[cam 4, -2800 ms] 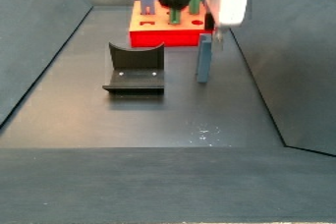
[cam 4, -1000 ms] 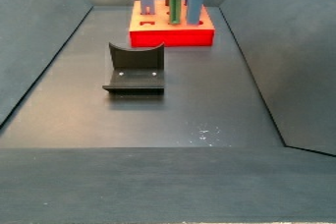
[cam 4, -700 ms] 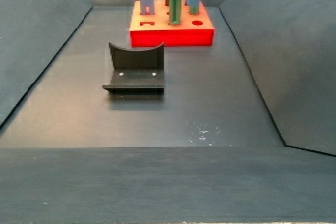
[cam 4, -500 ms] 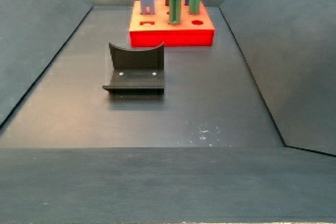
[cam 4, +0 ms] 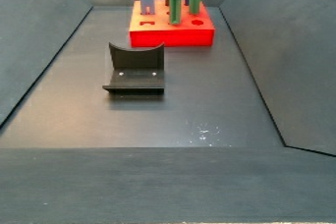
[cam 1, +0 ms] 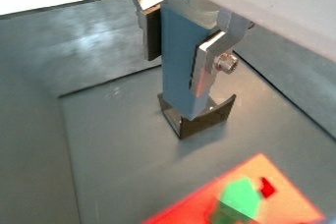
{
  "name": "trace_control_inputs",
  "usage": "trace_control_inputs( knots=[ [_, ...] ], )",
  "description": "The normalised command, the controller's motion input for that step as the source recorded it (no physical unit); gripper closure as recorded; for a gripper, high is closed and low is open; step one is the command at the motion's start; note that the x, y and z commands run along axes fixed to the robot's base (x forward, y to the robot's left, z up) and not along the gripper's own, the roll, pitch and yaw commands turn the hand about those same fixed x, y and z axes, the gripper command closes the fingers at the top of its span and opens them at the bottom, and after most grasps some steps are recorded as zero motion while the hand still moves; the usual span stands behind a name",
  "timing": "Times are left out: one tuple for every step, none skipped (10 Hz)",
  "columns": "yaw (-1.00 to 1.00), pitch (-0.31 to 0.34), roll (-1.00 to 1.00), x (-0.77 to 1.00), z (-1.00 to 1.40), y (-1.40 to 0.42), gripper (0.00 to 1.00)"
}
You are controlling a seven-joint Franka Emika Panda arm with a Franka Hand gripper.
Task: Pick up the arch object. Move up. Rotate the arch object. Move to above the board. Insert the arch object.
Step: Move to above the board.
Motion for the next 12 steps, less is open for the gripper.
trace_control_inputs(
  knots=[
    [1.00,0.096,-0.05,0.15,0.32,-1.00,1.00],
    [1.00,0.098,-0.05,0.17,0.32,-1.00,1.00],
    [1.00,0.103,-0.05,0.19,0.32,-1.00,1.00],
    [1.00,0.106,-0.05,0.20,0.30,-0.92,1.00],
    [1.00,0.113,-0.05,0.14,0.17,-0.52,1.00],
    [1.00,0.115,-0.05,0.11,0.09,-0.28,1.00],
    [1.00,0.115,-0.06,0.08,0.07,-0.18,1.00],
    [1.00,0.115,-0.05,0.04,0.05,-0.10,1.00],
    [1.00,0.119,-0.05,0.04,0.03,-0.07,1.00],
    [1.00,0.132,-0.04,0.05,0.03,-0.04,1.00],
    [1.00,0.146,-0.04,0.05,0.03,-0.03,1.00],
    [1.00,0.172,-0.03,0.05,0.03,-0.02,1.00]
  ],
)
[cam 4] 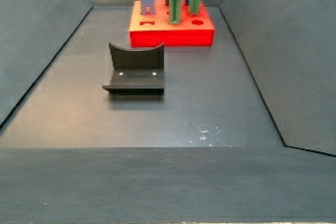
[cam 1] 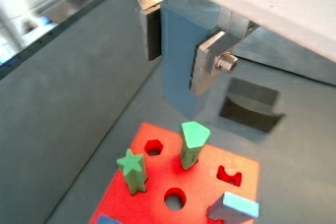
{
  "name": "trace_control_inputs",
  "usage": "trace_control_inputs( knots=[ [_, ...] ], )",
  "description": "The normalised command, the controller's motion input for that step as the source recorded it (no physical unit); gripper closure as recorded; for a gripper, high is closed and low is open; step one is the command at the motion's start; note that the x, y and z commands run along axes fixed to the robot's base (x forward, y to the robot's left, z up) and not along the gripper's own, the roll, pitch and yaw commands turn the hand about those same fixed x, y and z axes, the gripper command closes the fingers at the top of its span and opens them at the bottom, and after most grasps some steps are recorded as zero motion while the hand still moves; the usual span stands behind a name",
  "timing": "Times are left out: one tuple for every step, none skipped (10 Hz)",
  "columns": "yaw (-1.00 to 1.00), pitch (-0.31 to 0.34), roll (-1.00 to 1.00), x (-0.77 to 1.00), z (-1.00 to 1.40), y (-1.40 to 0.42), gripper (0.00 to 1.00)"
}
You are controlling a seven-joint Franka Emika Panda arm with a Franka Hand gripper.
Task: Pick up the arch object. Move up. Rotate the arch object. Move to above the board. Insert the arch object.
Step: Move to above the board, then insert the arch object.
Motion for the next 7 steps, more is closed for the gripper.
trace_control_inputs(
  knots=[
    [1.00,0.188,-0.02,0.06,0.03,-0.02,1.00],
    [0.87,0.209,0.00,0.06,0.03,-0.02,1.00],
    [0.63,0.190,0.02,0.07,0.03,-0.02,1.00],
    [0.35,0.161,0.03,0.07,0.02,-0.02,1.00],
    [0.25,0.151,0.03,0.07,0.02,-0.02,1.00],
    [0.00,0.000,0.01,0.00,0.00,0.00,1.00],
    [0.00,0.000,0.01,0.00,0.00,0.00,1.00]
  ],
)
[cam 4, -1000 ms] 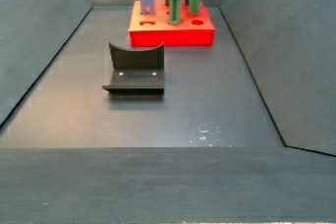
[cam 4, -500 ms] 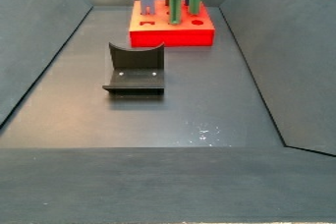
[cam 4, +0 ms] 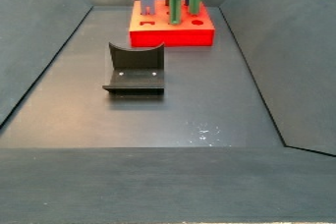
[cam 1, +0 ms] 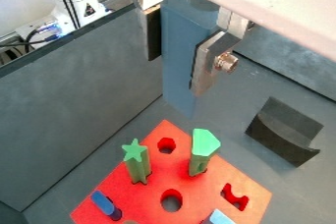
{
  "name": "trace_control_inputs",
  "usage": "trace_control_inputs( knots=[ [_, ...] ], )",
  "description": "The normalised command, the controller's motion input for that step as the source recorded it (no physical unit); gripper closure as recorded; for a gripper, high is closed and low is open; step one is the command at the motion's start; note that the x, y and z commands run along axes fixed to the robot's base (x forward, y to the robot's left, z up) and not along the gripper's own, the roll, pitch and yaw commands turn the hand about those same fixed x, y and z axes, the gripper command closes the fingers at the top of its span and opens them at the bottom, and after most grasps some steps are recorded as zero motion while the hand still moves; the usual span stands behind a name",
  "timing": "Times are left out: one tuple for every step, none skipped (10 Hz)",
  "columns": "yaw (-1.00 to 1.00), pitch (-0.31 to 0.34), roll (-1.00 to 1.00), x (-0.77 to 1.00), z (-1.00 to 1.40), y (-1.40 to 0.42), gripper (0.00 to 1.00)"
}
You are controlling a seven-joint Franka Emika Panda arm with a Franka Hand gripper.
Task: Pick up the arch object. Move up. Rotate the arch object. Move to above the board. Insert the arch object.
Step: Insert the arch object.
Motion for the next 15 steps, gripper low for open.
trace_control_inputs(
  knots=[
    [0.07,0.000,0.00,0.19,0.00,0.00,1.00],
    [0.15,0.013,0.00,0.74,-0.07,-0.17,1.00],
    [0.08,0.093,-0.04,1.00,-0.06,-0.19,1.00],
    [0.13,0.091,-0.04,1.00,-0.06,-0.10,1.00],
    [0.14,0.097,-0.04,1.00,-0.09,-0.07,1.00],
    [0.18,0.096,-0.05,1.00,-0.12,0.00,1.00],
    [0.19,0.086,-0.03,1.00,-0.19,0.00,1.00],
    [0.19,0.069,-0.01,1.00,-0.21,0.00,1.00],
    [0.20,0.064,0.00,1.00,-0.19,0.00,1.00],
    [0.22,0.060,0.00,1.00,-0.17,0.04,1.00],
    [0.25,0.059,0.00,1.00,-0.17,0.10,1.00],
    [0.21,0.021,-0.01,1.00,-0.28,0.01,1.00],
    [0.00,0.000,-0.02,0.25,0.00,-0.08,1.00],
    [0.00,0.000,0.00,0.00,0.00,0.01,1.00],
    [0.00,0.000,-0.09,0.00,-0.42,0.37,1.00]
  ],
)
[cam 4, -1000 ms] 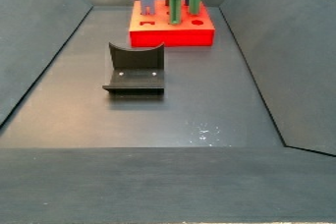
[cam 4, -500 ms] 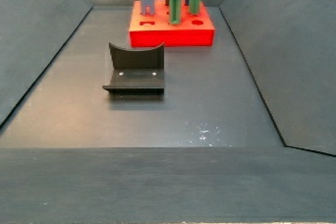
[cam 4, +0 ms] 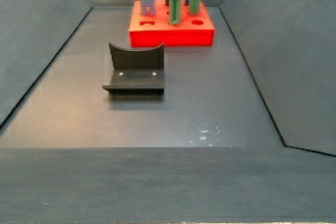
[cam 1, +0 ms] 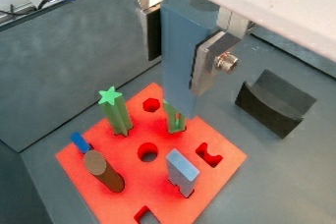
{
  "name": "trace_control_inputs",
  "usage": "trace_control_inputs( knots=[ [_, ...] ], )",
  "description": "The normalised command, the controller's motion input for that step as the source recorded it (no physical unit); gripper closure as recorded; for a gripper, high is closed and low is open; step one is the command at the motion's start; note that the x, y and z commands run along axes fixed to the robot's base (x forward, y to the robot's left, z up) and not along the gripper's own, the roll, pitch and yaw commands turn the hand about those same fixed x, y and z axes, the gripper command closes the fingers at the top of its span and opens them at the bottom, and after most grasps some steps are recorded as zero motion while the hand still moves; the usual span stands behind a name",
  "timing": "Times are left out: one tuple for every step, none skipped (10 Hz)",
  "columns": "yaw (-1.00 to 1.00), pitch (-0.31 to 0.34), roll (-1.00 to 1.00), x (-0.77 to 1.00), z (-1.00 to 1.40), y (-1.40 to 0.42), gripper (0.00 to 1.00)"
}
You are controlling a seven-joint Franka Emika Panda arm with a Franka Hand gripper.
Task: Pick up the arch object. Move up. Rotate the arch object. Move to above the board. Insert the arch object.
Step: Insert the arch object.
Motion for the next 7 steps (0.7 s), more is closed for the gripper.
trace_control_inputs(
  knots=[
    [-0.05,0.080,-0.06,0.49,-0.69,0.55,1.00],
    [-0.13,0.000,-0.07,0.63,-0.73,0.41,1.00],
    [-0.15,-0.027,-0.06,0.61,-0.68,0.15,1.00],
    [-0.21,-0.087,-0.04,0.64,-0.63,0.00,1.00],
    [-0.15,-0.016,0.02,0.53,-0.73,0.04,1.00],
    [0.00,0.057,0.20,0.36,-0.77,0.05,1.00],
    [0.00,0.054,0.17,0.34,-0.65,0.05,1.00]
  ],
)
